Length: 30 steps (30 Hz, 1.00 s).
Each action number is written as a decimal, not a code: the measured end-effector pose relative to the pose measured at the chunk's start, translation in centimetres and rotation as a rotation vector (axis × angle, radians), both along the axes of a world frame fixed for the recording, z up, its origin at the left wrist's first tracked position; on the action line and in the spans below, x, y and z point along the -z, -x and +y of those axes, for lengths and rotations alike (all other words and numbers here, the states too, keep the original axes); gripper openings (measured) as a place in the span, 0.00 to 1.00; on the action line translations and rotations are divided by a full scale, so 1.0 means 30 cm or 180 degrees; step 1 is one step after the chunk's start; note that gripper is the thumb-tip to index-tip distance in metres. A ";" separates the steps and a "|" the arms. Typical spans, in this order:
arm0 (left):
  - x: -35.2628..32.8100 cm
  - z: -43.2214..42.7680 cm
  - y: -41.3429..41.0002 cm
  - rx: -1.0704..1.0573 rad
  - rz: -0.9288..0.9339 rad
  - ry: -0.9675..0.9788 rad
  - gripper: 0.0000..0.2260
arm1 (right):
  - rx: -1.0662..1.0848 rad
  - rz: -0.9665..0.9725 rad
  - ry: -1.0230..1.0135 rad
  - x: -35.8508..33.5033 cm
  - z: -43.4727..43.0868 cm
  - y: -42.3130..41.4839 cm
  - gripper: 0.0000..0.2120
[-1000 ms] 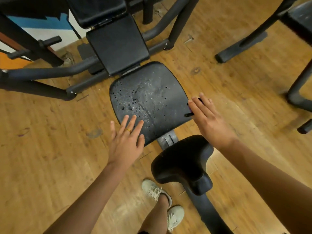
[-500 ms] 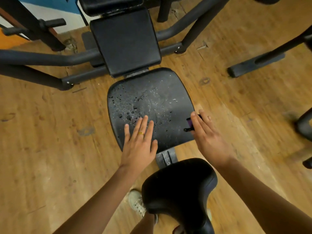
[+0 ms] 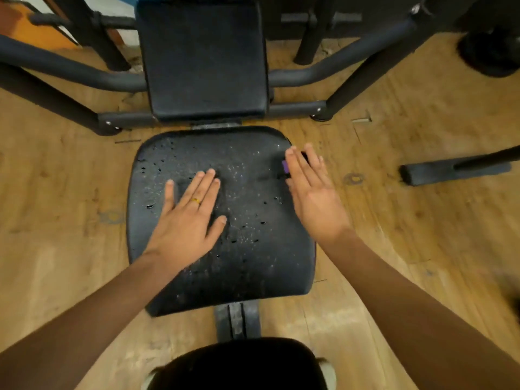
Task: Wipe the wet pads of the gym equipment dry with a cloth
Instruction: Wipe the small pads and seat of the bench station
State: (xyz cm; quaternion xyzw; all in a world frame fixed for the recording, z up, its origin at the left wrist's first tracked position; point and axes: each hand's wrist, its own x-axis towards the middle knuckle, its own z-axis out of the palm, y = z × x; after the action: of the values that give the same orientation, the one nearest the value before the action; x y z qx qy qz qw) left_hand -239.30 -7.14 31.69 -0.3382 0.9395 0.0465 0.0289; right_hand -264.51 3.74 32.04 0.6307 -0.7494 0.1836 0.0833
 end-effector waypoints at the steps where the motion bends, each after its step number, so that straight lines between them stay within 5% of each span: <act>1: 0.045 -0.010 0.003 -0.0069 0.0033 -0.0011 0.32 | -0.0005 -0.0021 0.0091 0.019 -0.030 0.011 0.26; 9: 0.229 -0.036 -0.016 -0.0069 0.0586 0.0534 0.31 | 0.0154 -0.0081 0.0664 0.204 -0.114 0.035 0.20; 30: 0.268 -0.001 -0.026 -0.0126 0.1513 0.1264 0.33 | 0.0233 0.0317 0.0777 0.208 -0.118 0.032 0.18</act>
State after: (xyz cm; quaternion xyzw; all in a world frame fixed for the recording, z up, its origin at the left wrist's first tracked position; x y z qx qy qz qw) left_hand -238.51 -7.17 23.66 -0.3352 0.9038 -0.0596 -0.2592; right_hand -265.48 0.20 25.79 0.5965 -0.7389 0.2387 0.2031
